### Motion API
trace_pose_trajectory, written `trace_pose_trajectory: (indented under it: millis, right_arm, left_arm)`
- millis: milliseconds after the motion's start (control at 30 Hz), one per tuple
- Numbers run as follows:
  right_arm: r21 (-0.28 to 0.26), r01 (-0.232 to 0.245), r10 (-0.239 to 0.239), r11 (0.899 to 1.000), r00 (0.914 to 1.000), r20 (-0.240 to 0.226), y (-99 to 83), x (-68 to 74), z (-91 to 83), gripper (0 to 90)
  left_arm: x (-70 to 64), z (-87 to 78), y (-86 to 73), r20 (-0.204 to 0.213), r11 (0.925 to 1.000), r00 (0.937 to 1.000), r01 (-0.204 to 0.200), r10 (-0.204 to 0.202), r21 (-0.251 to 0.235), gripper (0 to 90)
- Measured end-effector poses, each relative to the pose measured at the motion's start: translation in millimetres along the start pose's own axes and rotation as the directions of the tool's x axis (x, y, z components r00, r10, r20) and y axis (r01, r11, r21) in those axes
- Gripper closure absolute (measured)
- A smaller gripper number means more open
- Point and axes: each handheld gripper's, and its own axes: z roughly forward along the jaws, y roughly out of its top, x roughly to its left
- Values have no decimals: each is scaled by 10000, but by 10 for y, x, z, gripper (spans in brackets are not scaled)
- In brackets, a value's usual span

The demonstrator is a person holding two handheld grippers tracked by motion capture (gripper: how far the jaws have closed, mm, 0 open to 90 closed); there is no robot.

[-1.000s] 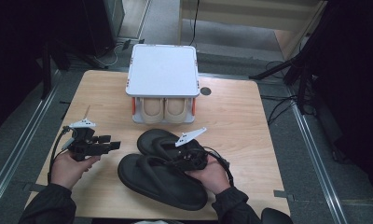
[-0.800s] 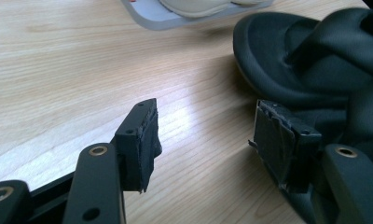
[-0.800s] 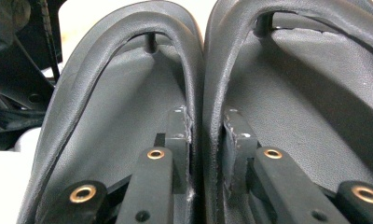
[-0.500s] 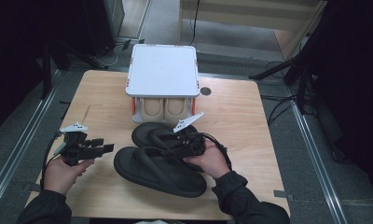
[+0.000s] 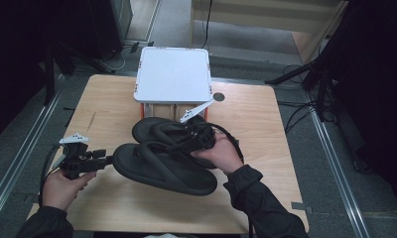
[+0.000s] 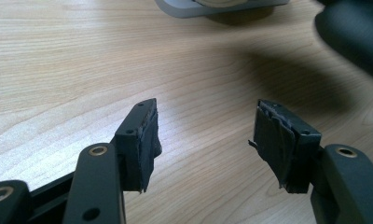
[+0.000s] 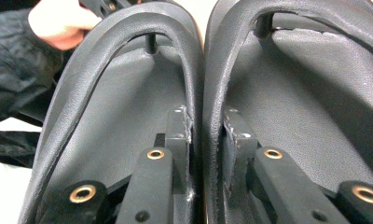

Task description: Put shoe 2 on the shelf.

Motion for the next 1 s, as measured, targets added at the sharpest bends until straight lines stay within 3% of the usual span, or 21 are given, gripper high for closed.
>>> trace_pose_trajectory:
  millis: [500, 867, 1000]
  right_arm:
    - [-41, 275, -274, 9996, 9996, 81, 381, 90, -262, 761]
    - [-164, 302, -303, 9994, 9995, -53, 498, 139, -418, 762]
    - [-195, 424, -422, 9989, 9990, 122, 555, 149, -472, 762]
  left_arm:
    - [-16, 36, -6, 24, 9999, 10000, -69, 69, 99, 408]
    - [-2, 37, -7, -4, 10000, 10000, -31, 31, 49, 407]
    - [-4, 34, -6, 21, 9999, 10000, -58, 58, 93, 408]
